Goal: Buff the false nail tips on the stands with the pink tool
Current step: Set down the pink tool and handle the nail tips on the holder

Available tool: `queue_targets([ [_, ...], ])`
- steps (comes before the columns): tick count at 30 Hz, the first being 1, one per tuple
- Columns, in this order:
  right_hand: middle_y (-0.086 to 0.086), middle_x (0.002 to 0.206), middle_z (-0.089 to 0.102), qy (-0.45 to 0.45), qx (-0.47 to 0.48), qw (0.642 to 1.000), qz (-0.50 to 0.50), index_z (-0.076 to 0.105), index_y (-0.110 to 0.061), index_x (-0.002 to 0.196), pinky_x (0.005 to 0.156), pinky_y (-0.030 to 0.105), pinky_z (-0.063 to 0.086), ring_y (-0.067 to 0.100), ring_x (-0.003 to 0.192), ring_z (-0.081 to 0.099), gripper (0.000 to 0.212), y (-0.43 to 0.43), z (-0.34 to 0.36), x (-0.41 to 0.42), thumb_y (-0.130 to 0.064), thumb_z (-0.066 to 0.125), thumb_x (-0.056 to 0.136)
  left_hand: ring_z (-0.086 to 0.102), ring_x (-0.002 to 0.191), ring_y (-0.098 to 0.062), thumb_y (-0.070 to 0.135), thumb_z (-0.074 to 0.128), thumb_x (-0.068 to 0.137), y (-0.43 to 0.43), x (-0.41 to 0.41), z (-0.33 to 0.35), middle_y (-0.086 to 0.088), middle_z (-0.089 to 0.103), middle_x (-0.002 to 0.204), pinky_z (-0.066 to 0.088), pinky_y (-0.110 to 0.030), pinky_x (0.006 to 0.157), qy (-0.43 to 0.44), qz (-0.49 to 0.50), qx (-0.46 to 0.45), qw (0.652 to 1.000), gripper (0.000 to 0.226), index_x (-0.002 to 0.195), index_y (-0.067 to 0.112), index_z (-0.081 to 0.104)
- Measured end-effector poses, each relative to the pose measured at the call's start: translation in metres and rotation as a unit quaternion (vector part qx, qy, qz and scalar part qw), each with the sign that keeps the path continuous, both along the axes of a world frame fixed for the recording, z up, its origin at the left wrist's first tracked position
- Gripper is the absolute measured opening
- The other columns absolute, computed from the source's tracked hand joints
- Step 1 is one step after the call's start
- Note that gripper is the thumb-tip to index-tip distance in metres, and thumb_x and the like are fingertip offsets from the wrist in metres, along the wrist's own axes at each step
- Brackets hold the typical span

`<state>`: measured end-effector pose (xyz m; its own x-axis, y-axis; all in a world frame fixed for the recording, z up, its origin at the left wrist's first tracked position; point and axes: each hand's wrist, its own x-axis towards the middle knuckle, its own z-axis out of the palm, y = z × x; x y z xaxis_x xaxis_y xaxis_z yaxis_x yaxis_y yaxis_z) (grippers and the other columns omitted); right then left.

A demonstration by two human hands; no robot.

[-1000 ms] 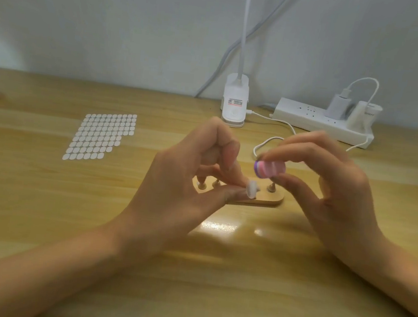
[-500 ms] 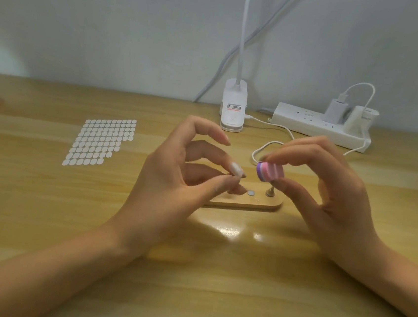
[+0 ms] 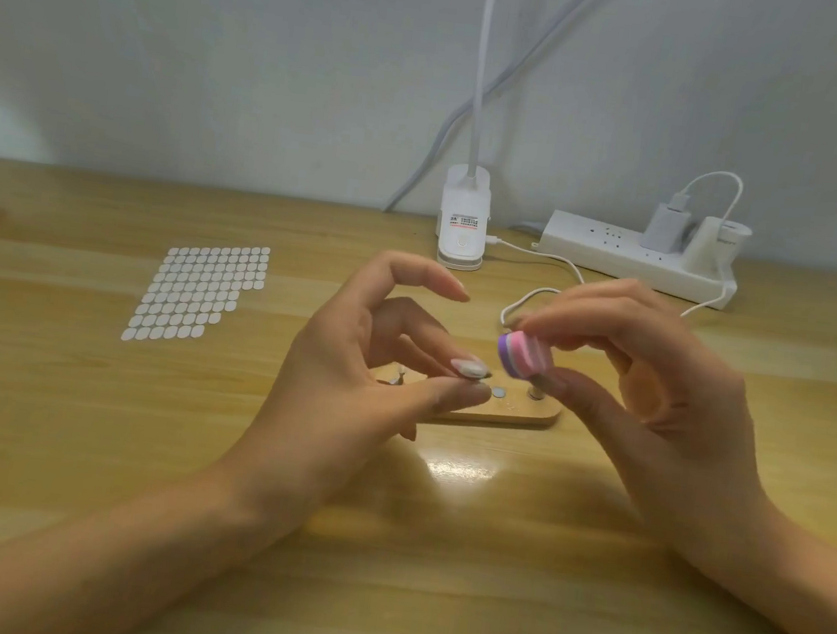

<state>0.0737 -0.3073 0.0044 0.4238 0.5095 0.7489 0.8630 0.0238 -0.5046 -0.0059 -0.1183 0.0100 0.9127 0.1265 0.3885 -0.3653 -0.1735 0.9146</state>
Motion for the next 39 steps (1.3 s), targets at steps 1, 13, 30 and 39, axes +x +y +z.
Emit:
queue_targets([
  [1,0.000,0.104,0.067,-0.010,-0.004,1.000,0.003,0.067,-0.018,0.110,0.082,0.045,0.051,0.029,0.100,0.064,0.018,0.002,0.001,-0.002,-0.018,0.065,0.092,0.070,0.072,-0.007,0.016,0.090,0.070,-0.001,-0.001,0.000,0.005,0.072,0.073,0.046,-0.019,0.048,-0.009,0.009,0.021,1.000,0.052,0.109,0.030,0.059],
  [13,0.007,0.103,0.068,-0.028,-0.047,0.999,0.000,0.071,-0.016,0.108,0.086,0.040,0.053,0.023,0.100,0.066,0.019,-0.001,0.003,0.005,-0.016,0.068,0.089,0.076,0.073,-0.021,0.024,0.083,0.072,-0.002,-0.002,0.000,0.001,0.073,0.074,0.060,-0.029,0.058,-0.036,-0.001,0.002,0.999,0.041,0.100,0.032,0.054],
  [30,0.003,0.104,0.068,-0.017,-0.002,1.000,-0.011,0.067,-0.019,0.109,0.085,0.046,0.052,0.027,0.100,0.065,0.019,0.002,0.008,-0.005,-0.016,0.067,0.090,0.077,0.074,-0.027,0.002,0.083,0.077,-0.002,0.003,-0.003,-0.004,0.070,0.077,0.062,-0.031,0.070,-0.037,-0.005,-0.068,0.997,0.057,0.120,0.023,0.052],
  [39,0.009,0.100,0.067,-0.067,-0.042,0.995,-0.055,0.071,-0.012,0.104,0.082,0.042,0.052,0.025,0.096,0.066,0.013,0.000,0.011,-0.001,-0.013,0.070,0.091,0.078,0.076,-0.025,0.005,0.084,0.079,-0.004,0.002,-0.002,-0.005,0.065,0.073,0.064,-0.039,0.073,-0.052,-0.009,-0.023,0.998,0.048,0.110,0.025,0.053],
])
